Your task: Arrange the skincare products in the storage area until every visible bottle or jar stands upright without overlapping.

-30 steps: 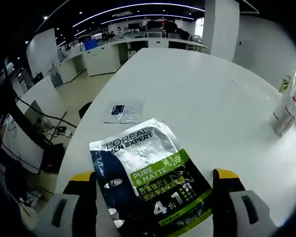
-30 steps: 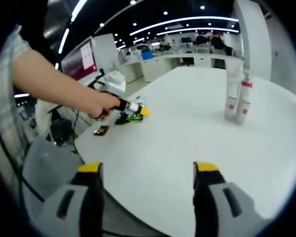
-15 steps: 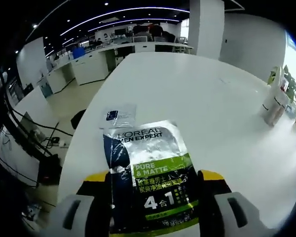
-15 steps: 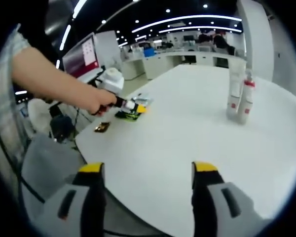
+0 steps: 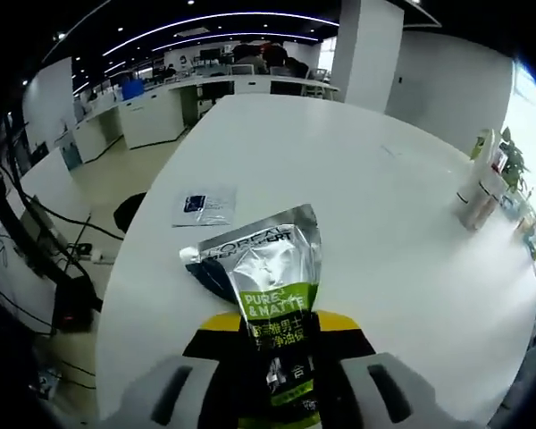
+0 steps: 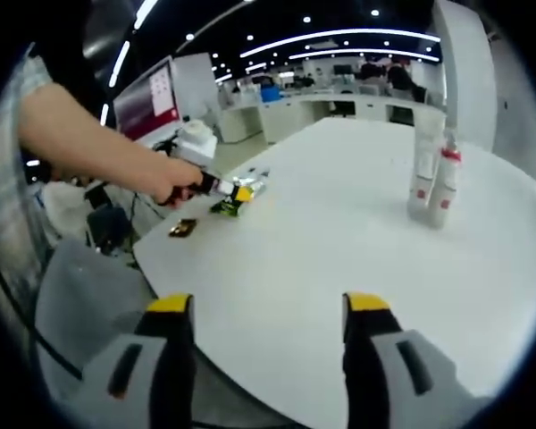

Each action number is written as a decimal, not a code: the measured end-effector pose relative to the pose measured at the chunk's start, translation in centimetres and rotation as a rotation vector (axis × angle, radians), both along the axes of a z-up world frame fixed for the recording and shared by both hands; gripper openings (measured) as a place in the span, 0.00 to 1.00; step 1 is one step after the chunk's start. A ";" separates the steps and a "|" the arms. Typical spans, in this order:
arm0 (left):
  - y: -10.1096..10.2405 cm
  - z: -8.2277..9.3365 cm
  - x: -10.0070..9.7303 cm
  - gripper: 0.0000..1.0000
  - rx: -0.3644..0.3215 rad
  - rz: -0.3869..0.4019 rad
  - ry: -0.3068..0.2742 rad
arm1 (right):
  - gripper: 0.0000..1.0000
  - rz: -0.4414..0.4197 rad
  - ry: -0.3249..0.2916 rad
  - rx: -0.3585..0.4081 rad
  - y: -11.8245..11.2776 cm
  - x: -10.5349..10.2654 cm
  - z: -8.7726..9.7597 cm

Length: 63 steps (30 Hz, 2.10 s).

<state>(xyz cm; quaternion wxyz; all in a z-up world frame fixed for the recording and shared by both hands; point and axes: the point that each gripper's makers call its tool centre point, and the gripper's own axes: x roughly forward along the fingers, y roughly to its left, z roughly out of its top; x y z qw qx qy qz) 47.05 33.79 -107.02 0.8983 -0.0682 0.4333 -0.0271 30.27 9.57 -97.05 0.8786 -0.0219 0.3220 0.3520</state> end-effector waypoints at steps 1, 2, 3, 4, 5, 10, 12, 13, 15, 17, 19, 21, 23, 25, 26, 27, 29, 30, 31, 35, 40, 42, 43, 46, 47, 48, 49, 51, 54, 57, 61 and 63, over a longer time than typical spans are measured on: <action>-0.3 -0.1 -0.2 0.23 -0.033 0.017 0.012 | 0.64 0.000 -0.002 0.000 0.0 0.0 0.0; -0.8 -0.1 0.1 0.21 -0.090 0.010 0.013 | 0.64 0.000 -0.002 0.001 0.0 0.0 0.1; -0.8 -0.1 0.2 0.20 -0.119 0.015 0.020 | 0.63 -0.001 -0.006 0.003 0.0 0.0 0.2; -0.6 0.2 0.4 0.19 -0.125 0.003 0.002 | 0.63 -0.001 -0.010 0.006 0.0 0.1 0.2; -0.8 0.5 0.4 0.17 -0.157 0.017 -0.008 | 0.63 0.000 -0.010 0.008 0.0 0.0 0.3; -1.5 3.0 -0.1 0.15 -0.242 0.005 -0.074 | 0.61 0.011 -0.011 0.021 0.4 -0.1 0.4; -2.0 4.3 -0.5 0.14 -0.279 -0.003 -0.112 | 0.61 0.016 -0.014 0.025 0.5 -0.1 0.5; -2.3 5.0 -1.0 0.13 -0.279 -0.020 -0.124 | 0.61 0.021 -0.017 0.026 0.6 -0.1 0.5; -3.5 6.1 -1.9 0.13 -0.320 -0.062 -0.153 | 0.61 0.029 -0.016 0.029 0.7 -0.2 0.6; -4.5 7.3 -3.0 0.13 -0.344 -0.092 -0.174 | 0.62 0.037 -0.015 0.057 1.2 -0.4 0.9; -6.3 9.4 -4.9 0.14 -0.451 -0.094 -0.209 | 0.62 0.048 -0.020 0.066 1.4 -0.5 1.1; -7.0 10.7 -6.6 0.14 -0.488 -0.100 -0.228 | 0.62 0.059 -0.020 0.069 1.6 -0.7 1.2; -7.7 11.6 -8.3 0.14 -0.513 -0.111 -0.243 | 0.62 0.075 -0.024 0.060 1.8 -1.0 1.1; -8.1 12.2 -9.5 0.14 -0.510 -0.139 -0.252 | 0.63 0.089 -0.024 0.064 2.1 -1.2 1.2; -8.5 12.9 -10.8 0.14 -0.503 -0.158 -0.269 | 0.63 0.098 -0.024 0.071 2.3 -1.3 1.3; -8.6 13.3 -11.2 0.14 -0.495 -0.171 -0.281 | 0.63 0.103 -0.024 0.072 2.3 -1.4 1.3; -9.0 14.0 -12.4 0.14 -0.492 -0.197 -0.293 | 0.63 0.109 -0.019 0.076 2.5 -1.7 1.3; -9.1 14.4 -13.1 0.14 -0.480 -0.207 -0.307 | 0.63 0.115 -0.013 0.076 2.6 -1.9 1.2; -9.2 14.7 -13.5 0.14 -0.476 -0.219 -0.314 | 0.63 0.119 -0.013 0.073 2.6 -2.0 1.1; -9.7 15.2 -15.4 0.14 -0.447 -0.271 -0.337 | 0.63 0.140 -0.019 0.063 2.9 -2.4 1.0; -10.5 15.4 -17.4 0.15 -0.399 -0.316 -0.358 | 0.63 0.137 -0.044 0.102 3.1 -2.3 2.1; -10.0 15.4 -17.7 0.15 -0.332 -0.318 -0.399 | 0.63 0.122 -0.043 0.125 3.1 -2.2 2.5; -10.1 15.1 -18.2 0.15 -0.339 -0.316 -0.397 | 0.63 0.119 -0.046 0.131 3.1 -2.2 2.6; -10.3 14.5 -19.1 0.15 -0.320 -0.319 -0.393 | 0.63 0.111 -0.046 0.148 3.2 -2.2 2.9; -10.4 14.5 -19.1 0.15 -0.302 -0.341 -0.393 | 0.63 0.113 -0.045 0.149 3.3 -2.2 2.9; -10.6 14.7 -19.1 0.15 -0.300 -0.356 -0.402 | 0.63 0.115 -0.047 0.150 3.4 -2.3 2.9; -10.9 15.1 -19.0 0.15 -0.322 -0.364 -0.417 | 0.64 0.122 -0.042 0.153 3.6 -2.5 3.0; -11.1 15.4 -19.1 0.15 -0.341 -0.367 -0.418 | 0.64 0.130 -0.023 0.174 4.0 -2.7 3.1; -11.1 15.4 -19.5 0.15 -0.332 -0.368 -0.418 | 0.65 0.074 0.042 0.305 4.9 -2.6 4.0; -11.1 15.3 -20.2 0.15 -0.287 -0.422 -0.442 | 0.67 0.017 0.049 0.390 5.4 -2.1 4.7; -11.3 16.0 -20.0 0.16 -0.260 -0.445 -0.504 | 0.67 0.035 0.059 0.412 7.0 -2.6 4.6; -11.3 15.8 -19.9 0.16 -0.254 -0.448 -0.498 | 0.67 0.078 0.047 0.405 7.6 -3.1 4.8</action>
